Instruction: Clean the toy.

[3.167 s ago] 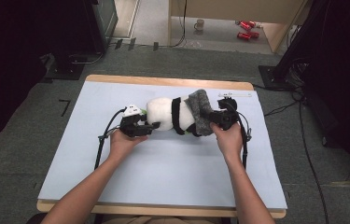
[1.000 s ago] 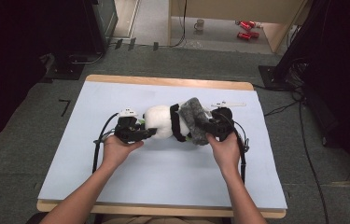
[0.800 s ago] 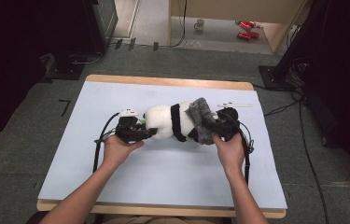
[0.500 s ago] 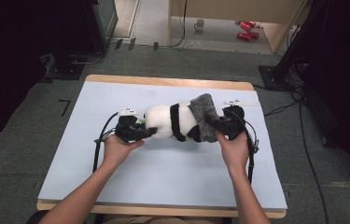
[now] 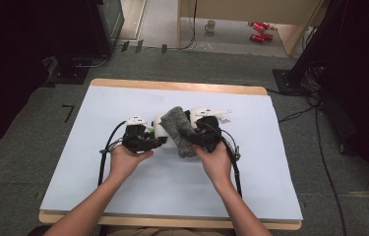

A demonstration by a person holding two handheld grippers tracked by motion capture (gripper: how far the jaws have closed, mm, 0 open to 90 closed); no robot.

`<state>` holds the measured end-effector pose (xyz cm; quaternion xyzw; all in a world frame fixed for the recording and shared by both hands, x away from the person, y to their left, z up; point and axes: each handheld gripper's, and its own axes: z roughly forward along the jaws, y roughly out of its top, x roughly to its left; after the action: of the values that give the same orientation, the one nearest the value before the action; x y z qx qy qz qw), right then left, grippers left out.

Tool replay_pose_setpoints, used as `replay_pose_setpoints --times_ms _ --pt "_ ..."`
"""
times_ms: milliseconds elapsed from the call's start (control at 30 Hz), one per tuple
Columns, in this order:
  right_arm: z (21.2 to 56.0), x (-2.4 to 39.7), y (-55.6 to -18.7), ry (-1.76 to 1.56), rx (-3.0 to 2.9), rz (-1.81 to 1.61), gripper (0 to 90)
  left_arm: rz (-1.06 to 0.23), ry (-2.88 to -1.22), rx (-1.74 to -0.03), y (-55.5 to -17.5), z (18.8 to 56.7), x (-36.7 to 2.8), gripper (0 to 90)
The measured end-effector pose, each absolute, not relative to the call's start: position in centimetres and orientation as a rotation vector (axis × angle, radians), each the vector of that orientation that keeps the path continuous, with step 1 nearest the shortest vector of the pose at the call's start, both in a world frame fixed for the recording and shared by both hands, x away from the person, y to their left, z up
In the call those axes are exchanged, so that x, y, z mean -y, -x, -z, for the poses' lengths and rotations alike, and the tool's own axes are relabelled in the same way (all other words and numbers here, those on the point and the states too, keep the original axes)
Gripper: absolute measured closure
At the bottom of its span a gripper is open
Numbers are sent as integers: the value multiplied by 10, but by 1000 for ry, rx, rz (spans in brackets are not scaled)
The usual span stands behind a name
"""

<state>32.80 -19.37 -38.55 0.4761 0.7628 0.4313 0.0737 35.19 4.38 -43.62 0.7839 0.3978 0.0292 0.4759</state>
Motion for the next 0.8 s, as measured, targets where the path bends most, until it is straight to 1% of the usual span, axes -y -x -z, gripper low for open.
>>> replay_pose_setpoints --times_ms 67,167,433,600,800 --pt "394 189 -330 -1423 -2313 -1268 767 -86 -1934 -974 -351 435 -43 589" --pt "399 193 -333 -1429 -2318 -1252 765 -73 -1935 -974 -353 438 -45 590" --pt "397 207 -332 -1411 -2310 -1204 776 -46 -1931 -971 -360 439 -51 594" --pt "390 225 -332 -1446 -2273 -1234 776 -8 -1914 -994 -367 440 -59 594" --pt "387 249 -331 -1491 -2220 -1233 775 1 -1918 -997 -370 441 -60 594"
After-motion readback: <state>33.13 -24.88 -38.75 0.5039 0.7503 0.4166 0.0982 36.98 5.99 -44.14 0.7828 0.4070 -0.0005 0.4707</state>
